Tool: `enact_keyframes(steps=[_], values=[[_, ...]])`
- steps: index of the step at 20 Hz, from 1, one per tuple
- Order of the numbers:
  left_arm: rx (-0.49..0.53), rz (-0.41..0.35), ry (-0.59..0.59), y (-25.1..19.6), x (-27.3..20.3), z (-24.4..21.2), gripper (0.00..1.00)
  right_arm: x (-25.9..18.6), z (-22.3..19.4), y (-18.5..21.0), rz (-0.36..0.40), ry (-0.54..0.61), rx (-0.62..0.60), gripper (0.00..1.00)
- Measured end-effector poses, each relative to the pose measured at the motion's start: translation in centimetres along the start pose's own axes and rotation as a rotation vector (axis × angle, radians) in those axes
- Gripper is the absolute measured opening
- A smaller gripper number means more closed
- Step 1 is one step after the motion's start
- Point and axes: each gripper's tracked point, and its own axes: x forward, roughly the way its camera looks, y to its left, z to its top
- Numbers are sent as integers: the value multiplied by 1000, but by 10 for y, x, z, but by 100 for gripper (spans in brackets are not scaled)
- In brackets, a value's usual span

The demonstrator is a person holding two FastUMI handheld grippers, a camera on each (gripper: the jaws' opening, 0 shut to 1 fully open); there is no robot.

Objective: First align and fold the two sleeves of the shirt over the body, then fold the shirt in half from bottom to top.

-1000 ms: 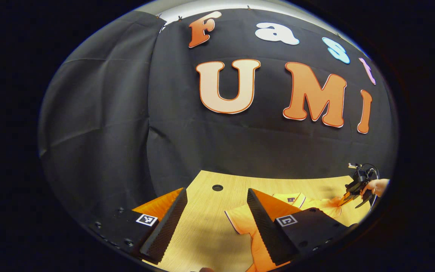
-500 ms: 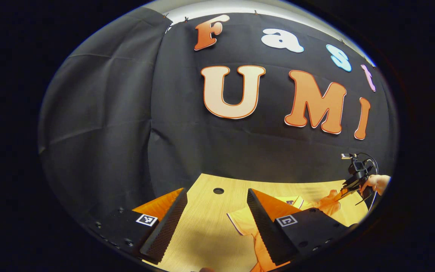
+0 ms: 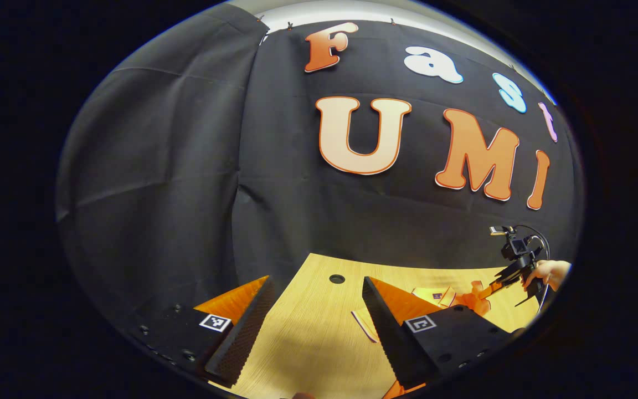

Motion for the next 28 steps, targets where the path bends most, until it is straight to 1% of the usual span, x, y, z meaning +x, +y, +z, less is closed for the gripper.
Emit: enact_keyframes(steps=[3, 6, 8, 9, 10, 11, 12, 13, 14, 17, 20, 23, 26, 28], values=[[12, 15, 12, 14, 0, -4, 98, 7, -7, 29, 59, 27, 2, 2], [12, 17, 27, 21, 1, -9, 98, 15, -10, 46, 92, 39, 2, 4], [9, 15, 33, 21, 1, -10, 98, 15, -9, 55, 118, 34, 14, 15], [8, 14, 35, 21, 0, -10, 98, 16, -9, 59, 135, 32, 24, 24], [7, 11, 37, 20, 2, -10, 98, 15, -8, 62, 150, 26, 28, 30], [5, 8, 40, 17, 3, -10, 98, 14, -9, 63, 156, 22, 32, 55], [5, 4, 45, 14, 5, -12, 98, 12, -9, 62, 158, 17, 32, 65], [3, -1, 47, 11, 6, -12, 98, 10, -10, 61, 156, 9, 35, 97], [0, -7, 49, 7, 6, -12, 98, 7, -9, 59, 160, -2, 41, 100], [-10, -30, 65, -8, 10, -14, 98, -16, -1, 48, 169, -60, 64, 99], [-36, -66, 89, -32, 17, -13, 98, -47, 17, 32, 149, -177, 73, 100], [-28, -102, 102, -59, 28, -8, 98, -88, 36, 21, 147, -315, 78, 99], [-42, -141, 136, -87, 40, -4, 98, -123, 47, 7, 158, -422, 83, 99], [-54, -168, 168, -109, 50, -4, 98, -148, 51, -10, 140, -485, 79, 99]])
